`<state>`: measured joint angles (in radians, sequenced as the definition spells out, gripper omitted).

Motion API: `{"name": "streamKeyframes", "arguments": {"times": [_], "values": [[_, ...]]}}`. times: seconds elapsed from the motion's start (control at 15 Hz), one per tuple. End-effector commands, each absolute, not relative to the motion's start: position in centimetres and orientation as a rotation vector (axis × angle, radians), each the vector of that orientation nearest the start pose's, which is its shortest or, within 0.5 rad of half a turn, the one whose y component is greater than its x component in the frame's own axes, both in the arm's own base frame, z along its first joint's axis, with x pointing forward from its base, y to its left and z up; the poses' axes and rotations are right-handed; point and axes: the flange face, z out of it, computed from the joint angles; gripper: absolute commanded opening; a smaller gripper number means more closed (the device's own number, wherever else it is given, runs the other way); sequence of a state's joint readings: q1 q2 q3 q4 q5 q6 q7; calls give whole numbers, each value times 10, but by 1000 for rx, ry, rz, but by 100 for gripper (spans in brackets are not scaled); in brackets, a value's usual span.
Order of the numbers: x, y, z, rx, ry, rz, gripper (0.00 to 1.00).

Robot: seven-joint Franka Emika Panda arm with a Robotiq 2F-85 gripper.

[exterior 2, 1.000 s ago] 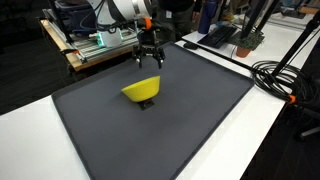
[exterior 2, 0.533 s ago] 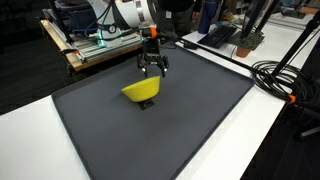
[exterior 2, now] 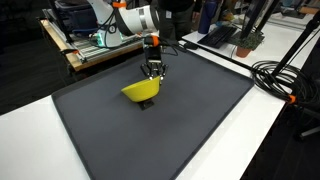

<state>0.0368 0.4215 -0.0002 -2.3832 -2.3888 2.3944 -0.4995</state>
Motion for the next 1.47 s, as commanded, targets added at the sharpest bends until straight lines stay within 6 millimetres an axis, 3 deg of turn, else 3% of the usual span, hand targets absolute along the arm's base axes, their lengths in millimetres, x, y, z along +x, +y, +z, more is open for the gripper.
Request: {"name": "streamKeyframes", "arguments": {"times": [0.0, 0.33, 0.87, 1.07, 1.13, 1.2, 1.4], "values": [[463, 11, 125, 360, 2154, -469, 3], [462, 12, 133, 360, 2142, -500, 0], [432, 28, 189, 271, 2092, -644, 1], [431, 32, 207, 242, 2088, -649, 1], [433, 35, 208, 234, 2104, -620, 1], [438, 33, 195, 251, 2097, -619, 5], [437, 35, 201, 242, 2096, -608, 5]]}}
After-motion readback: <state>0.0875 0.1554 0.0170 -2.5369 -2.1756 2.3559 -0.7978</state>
